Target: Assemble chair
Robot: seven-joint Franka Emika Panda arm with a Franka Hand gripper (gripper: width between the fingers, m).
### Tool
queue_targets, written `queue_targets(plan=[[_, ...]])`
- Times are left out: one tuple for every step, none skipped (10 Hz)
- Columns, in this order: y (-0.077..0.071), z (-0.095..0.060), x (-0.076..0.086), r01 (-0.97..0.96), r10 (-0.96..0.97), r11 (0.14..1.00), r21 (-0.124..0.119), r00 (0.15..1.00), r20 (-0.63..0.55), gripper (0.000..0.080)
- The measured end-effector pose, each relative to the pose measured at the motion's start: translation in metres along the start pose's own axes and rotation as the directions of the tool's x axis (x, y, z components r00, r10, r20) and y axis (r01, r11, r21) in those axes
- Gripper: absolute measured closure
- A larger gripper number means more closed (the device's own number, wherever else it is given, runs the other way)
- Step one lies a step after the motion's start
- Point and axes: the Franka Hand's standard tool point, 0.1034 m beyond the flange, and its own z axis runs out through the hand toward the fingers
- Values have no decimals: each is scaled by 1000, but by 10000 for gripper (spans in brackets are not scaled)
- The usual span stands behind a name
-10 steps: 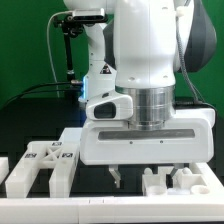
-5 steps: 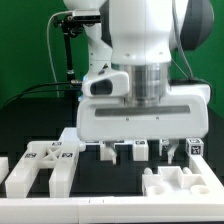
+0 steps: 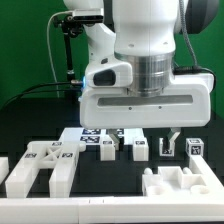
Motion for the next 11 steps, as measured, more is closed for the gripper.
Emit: queue_targets(plan=[[-2, 3, -1, -14, 14, 1000, -3, 998, 56, 151], [-7, 14, -17, -54, 55, 998, -16, 990, 131, 151], [-8, 19, -42, -52, 57, 998, -28, 964, 260, 151], [-10, 21, -58, -55, 61, 998, -29, 939, 340, 151], [-12, 21, -75, -51, 58, 998, -29, 910, 410, 151], [-9, 16, -75, -39, 45, 999, -24, 900, 433, 151], [-8, 18, -78, -40, 48, 999, -27, 879, 474, 151], [-7, 21, -82, -37, 49, 999, -33, 837, 545, 151], [-7, 24, -78, -36, 49, 999, -35, 825, 563, 151], [-7, 27, -77, -36, 49, 999, -33, 830, 556, 151], [-7, 39, -83, -39, 51, 999, -33, 816, 576, 151]])
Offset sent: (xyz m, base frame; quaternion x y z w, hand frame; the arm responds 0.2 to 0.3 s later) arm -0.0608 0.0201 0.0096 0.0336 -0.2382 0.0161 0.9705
